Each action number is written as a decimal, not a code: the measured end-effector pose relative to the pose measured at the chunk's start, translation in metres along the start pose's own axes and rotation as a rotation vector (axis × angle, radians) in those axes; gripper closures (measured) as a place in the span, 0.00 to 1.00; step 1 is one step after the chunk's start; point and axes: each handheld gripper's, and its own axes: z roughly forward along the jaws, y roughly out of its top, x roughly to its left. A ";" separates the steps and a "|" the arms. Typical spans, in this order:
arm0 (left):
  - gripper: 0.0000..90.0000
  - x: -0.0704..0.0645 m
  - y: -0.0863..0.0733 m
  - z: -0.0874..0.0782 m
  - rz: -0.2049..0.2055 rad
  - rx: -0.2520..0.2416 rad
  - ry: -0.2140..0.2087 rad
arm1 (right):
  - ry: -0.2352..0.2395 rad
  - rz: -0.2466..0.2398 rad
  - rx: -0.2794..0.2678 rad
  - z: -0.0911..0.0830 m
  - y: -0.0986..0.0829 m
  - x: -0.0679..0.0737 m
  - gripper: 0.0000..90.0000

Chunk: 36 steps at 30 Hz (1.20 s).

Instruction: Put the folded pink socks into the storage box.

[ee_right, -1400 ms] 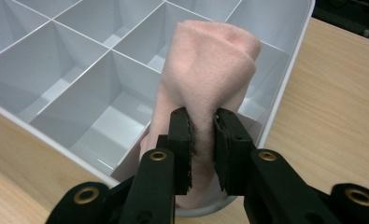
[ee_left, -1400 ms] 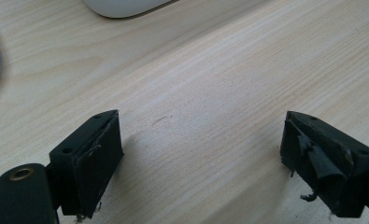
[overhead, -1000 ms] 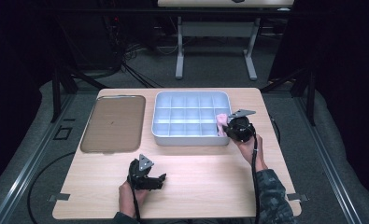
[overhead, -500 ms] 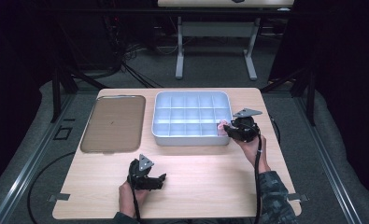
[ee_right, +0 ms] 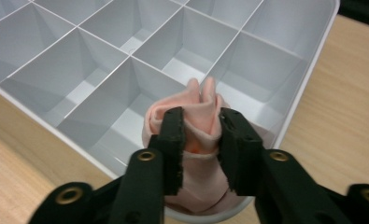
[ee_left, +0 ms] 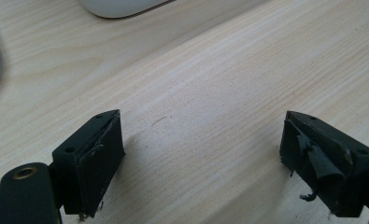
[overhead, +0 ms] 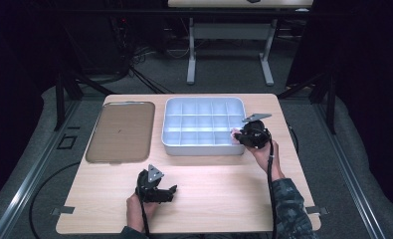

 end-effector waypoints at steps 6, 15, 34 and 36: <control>0.15 0.000 0.000 0.000 0.000 0.000 0.001 | 0.014 0.019 0.020 -0.001 -0.005 -0.003 0.85; 0.15 0.000 0.000 0.000 0.000 0.000 0.000 | 0.028 0.044 -0.029 -0.025 -0.003 0.000 0.58; 0.15 0.000 0.000 0.000 0.000 0.000 0.001 | 0.046 -0.047 -0.092 -0.093 -0.031 0.033 0.17; 0.15 0.000 0.000 0.000 0.000 0.000 0.001 | 0.043 -0.051 -0.102 -0.098 -0.038 0.035 0.15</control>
